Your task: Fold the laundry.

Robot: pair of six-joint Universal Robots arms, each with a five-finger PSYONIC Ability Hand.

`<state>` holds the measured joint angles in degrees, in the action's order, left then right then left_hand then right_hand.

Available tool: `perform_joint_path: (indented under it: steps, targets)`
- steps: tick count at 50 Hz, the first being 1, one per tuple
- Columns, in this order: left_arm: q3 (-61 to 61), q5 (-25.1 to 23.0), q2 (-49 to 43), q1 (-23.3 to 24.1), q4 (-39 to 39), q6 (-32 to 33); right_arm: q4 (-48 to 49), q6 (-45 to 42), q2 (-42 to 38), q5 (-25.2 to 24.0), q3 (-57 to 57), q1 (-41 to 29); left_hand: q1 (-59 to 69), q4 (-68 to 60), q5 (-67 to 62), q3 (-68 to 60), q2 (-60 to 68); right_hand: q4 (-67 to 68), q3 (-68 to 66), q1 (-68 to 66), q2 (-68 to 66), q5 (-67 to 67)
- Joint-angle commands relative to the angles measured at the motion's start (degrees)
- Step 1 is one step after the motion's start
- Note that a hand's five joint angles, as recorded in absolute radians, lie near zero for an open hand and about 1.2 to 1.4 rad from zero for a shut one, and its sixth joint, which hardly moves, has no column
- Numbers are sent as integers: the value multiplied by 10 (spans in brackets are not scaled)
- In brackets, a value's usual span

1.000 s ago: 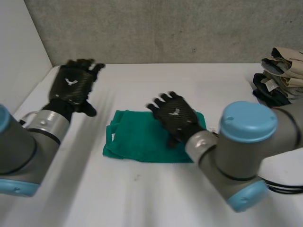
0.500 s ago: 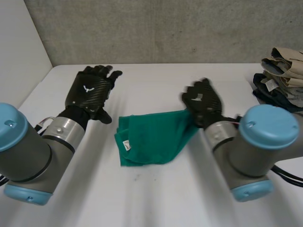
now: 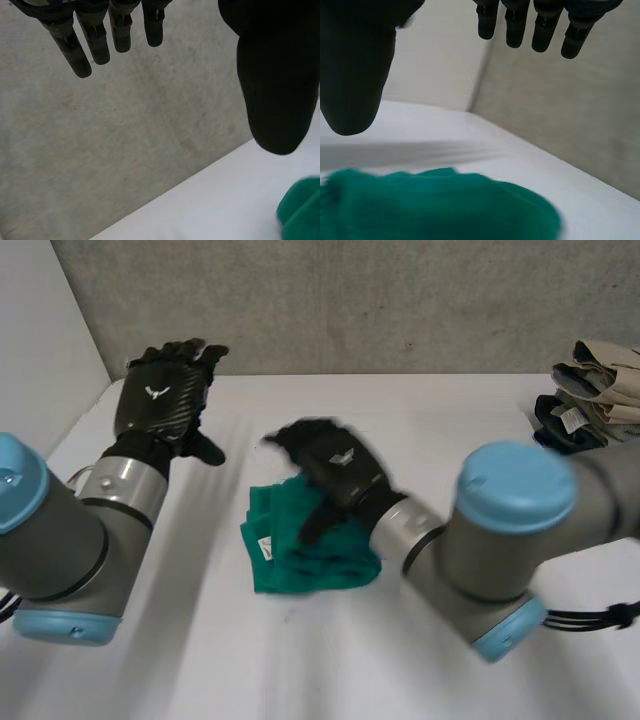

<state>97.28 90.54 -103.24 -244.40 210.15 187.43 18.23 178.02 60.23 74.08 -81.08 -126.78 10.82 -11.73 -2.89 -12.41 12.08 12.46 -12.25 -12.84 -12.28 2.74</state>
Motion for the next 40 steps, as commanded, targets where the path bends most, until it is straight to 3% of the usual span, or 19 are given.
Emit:
perform_joint_path:
  steps: [1, 6, 13, 17, 21, 23, 32, 40]
  targets:
    - [-89, -20, -86, 84, -22, -39, -56, 26, 33, 109, -10, 82, 6, 3, 15, 10, -7, -25, 23, 28, 23, -27]
    - [-176, -26, -192, 130, -95, -39, -89, 26, 33, 140, 6, 100, 11, -2, 10, 5, -2, -25, 23, 28, 23, -27]
    - [-247, 13, -286, 136, -177, -33, -139, 24, 2, 136, 43, 93, 21, -12, 0, -5, 8, -25, 23, 28, 23, -27]
    - [-265, 81, -307, 136, -207, -10, -166, 23, -20, 104, 65, 92, 23, -13, -2, -7, 10, -25, 23, 28, 23, -27]
    - [-259, 179, -302, 137, -208, 34, -195, 22, -56, 49, 99, 84, 12, -3, 8, 3, 0, -25, 23, 28, 23, -27]
    - [-251, 198, -299, 133, -209, 43, -210, 22, -80, 27, 123, 64, 11, -2, 10, 5, -2, -25, 23, 28, 23, -27]
    - [-164, 193, -253, 117, -208, 81, -231, 18, -169, 45, 210, 19, 9, 0, 12, 7, -3, -25, 23, 28, 23, -27]
    - [-125, 194, -222, 95, -201, 83, -252, -66, -214, 119, 252, 15, 12, -3, 8, 3, 0, -25, 23, 28, 23, -27]
